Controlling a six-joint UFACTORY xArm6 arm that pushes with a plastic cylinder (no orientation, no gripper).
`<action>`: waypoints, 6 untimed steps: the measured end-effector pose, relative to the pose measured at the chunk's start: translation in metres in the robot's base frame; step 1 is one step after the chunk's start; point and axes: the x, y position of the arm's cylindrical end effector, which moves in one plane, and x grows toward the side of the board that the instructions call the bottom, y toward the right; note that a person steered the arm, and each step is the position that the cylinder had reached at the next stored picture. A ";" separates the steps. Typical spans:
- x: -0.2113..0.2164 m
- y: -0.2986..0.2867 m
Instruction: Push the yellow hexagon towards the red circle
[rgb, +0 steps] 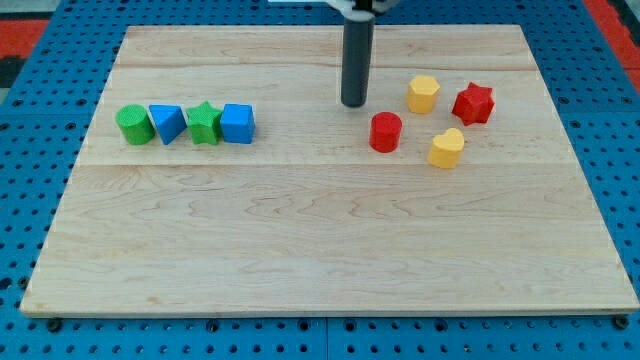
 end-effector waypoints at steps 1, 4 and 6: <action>-0.041 0.047; 0.005 0.093; 0.012 0.010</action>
